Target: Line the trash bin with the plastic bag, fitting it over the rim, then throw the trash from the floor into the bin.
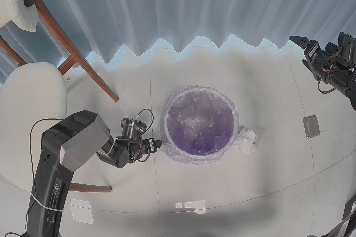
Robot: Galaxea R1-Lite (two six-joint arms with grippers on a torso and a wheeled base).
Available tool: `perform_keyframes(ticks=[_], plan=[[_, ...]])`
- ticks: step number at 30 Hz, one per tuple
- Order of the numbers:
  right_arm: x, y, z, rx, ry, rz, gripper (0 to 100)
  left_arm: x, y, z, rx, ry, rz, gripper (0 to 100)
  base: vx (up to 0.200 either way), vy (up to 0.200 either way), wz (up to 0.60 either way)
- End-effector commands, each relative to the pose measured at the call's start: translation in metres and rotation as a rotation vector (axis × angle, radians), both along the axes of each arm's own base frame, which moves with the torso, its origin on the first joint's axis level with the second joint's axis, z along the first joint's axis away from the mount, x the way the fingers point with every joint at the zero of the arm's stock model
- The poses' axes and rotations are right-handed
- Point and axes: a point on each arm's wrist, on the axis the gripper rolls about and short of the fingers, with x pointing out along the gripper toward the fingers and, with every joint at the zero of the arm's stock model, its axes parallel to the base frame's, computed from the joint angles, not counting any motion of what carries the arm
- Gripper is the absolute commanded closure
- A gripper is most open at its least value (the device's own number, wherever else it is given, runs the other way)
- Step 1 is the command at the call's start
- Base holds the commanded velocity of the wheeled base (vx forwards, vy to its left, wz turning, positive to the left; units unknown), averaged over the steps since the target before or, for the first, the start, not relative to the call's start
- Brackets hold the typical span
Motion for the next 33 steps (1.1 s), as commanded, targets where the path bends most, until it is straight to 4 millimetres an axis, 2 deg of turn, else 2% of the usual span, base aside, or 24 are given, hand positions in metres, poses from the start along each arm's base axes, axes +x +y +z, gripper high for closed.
perform_keyframes(ticks=[1, 3, 7, 9, 10, 11, 18, 22, 24, 28, 33], plan=[[-0.009, -0.004, 0.007, 0.000, -0.010, -0.012, 0, 0.000, 0.000, -0.001, 0.003, -0.006, 0.004, 0, 0.000, 0.000, 0.00], [-0.013, -0.008, 0.007, -0.002, 0.010, -0.023, 0, -0.001, -0.005, 0.006, -0.010, -0.036, -0.002, 0, 0.000, 0.000, 0.00], [-0.024, -0.016, 0.008, -0.003, 0.036, -0.051, 0, -0.016, -0.005, 0.048, -0.053, -0.158, -0.007, 0, 0.000, 0.000, 0.00], [-0.030, -0.019, 0.009, -0.002, 0.035, -0.060, 0, -0.031, -0.002, 0.058, -0.054, -0.159, -0.016, 0, 0.000, 0.000, 0.00], [-0.030, -0.019, 0.009, -0.002, 0.035, -0.060, 0, -0.031, -0.002, 0.058, -0.054, -0.159, -0.016, 0, 0.000, 0.000, 0.00], [-0.039, -0.022, 0.009, -0.003, 0.042, -0.074, 0, -0.057, 0.003, 0.068, -0.047, -0.133, -0.033, 0, 0.000, 0.000, 0.00], [-0.074, -0.027, 0.007, -0.010, 0.095, -0.096, 0, -0.135, 0.018, 0.075, -0.037, -0.109, -0.083, 0, 0.000, 0.000, 0.00], [-0.092, -0.030, -0.001, -0.026, 0.140, -0.134, 0, -0.178, 0.015, 0.077, -0.058, -0.140, -0.154, 0, 0.000, 0.000, 0.00], [-0.099, -0.030, -0.006, -0.043, 0.152, -0.156, 0, -0.191, 0.005, 0.075, -0.068, -0.158, -0.199, 0, 0.000, 0.000, 0.00], [-0.115, -0.030, -0.013, -0.063, 0.156, -0.164, 0, -0.195, -0.018, 0.050, -0.060, -0.179, -0.276, 0, 0.000, 0.000, 0.00], [-0.125, -0.030, -0.013, -0.065, 0.146, -0.169, 0, -0.183, -0.033, 0.022, 0.007, -0.238, -0.340, 0, 0.000, 0.000, 0.00]])
